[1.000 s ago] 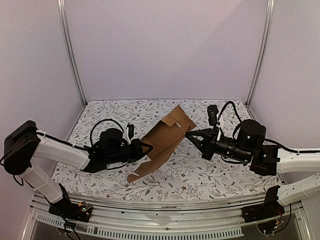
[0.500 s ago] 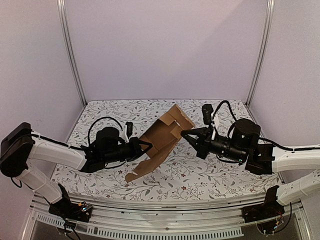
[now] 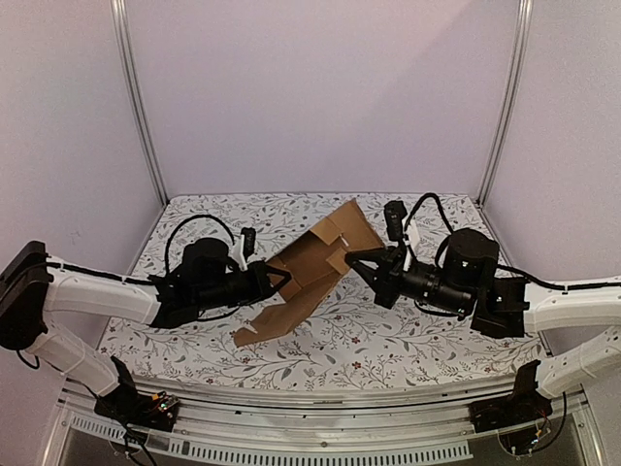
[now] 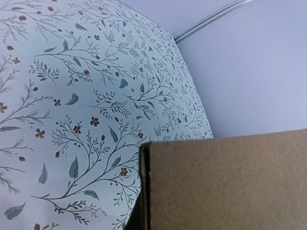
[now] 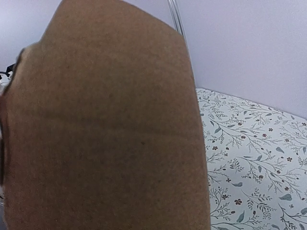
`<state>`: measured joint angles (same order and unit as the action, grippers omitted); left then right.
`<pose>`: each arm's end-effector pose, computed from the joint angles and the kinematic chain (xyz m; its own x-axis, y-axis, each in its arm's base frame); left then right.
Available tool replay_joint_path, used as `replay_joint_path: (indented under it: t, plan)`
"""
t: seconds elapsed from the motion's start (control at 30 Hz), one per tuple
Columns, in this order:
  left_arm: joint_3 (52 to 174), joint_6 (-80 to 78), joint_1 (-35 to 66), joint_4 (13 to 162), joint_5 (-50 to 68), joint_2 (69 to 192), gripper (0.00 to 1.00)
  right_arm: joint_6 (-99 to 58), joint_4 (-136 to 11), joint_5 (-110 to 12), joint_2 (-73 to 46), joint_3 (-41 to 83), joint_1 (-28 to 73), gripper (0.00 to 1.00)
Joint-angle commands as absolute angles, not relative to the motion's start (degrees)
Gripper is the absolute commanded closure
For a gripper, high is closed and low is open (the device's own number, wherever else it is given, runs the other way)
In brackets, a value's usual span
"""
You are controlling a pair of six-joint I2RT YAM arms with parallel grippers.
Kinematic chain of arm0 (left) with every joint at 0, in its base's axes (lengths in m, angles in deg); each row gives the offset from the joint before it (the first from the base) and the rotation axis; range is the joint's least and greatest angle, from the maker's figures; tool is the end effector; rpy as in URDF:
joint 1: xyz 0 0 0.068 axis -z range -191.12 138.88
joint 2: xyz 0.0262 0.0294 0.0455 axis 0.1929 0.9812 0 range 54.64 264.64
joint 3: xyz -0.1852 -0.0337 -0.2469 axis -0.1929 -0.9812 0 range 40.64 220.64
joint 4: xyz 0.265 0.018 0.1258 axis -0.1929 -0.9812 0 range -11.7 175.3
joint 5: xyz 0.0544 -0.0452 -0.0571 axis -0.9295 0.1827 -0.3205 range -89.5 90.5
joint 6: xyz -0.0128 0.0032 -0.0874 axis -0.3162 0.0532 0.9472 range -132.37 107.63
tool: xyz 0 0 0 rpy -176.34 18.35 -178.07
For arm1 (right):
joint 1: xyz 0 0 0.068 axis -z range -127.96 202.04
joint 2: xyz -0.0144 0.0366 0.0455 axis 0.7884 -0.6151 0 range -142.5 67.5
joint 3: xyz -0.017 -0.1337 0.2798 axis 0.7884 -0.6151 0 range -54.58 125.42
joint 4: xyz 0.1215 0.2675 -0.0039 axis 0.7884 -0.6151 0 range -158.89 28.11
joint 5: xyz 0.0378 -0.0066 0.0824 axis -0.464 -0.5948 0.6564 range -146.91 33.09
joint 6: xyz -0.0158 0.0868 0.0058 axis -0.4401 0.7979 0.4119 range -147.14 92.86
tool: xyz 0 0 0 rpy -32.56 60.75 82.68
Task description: Fold the paper box
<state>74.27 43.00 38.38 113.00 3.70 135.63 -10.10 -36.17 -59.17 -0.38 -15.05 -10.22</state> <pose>0.2237 -0.2687 0.1964 -0.7771 -0.3553 -0.5196 0.2709 0.5563 -0.7856 0.1577 0.2930 0.3073 -0.2743 0.1077 -0.9556 -0.8217 0.4899 0.2911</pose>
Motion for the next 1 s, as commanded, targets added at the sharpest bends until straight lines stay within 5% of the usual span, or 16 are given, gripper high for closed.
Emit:
replay_joint_path:
  t: [0.0,0.97]
  plan:
    - [77.9,37.5,38.2,108.7,4.5,134.0,1.00,-10.5,-40.6,-60.9,-2.0,-13.7,-11.1,1.00]
    - [81.1,29.5,37.4,99.8,0.7,133.0,1.00,-15.1,-57.3,-68.8,5.0,-15.3,-13.9,0.97]
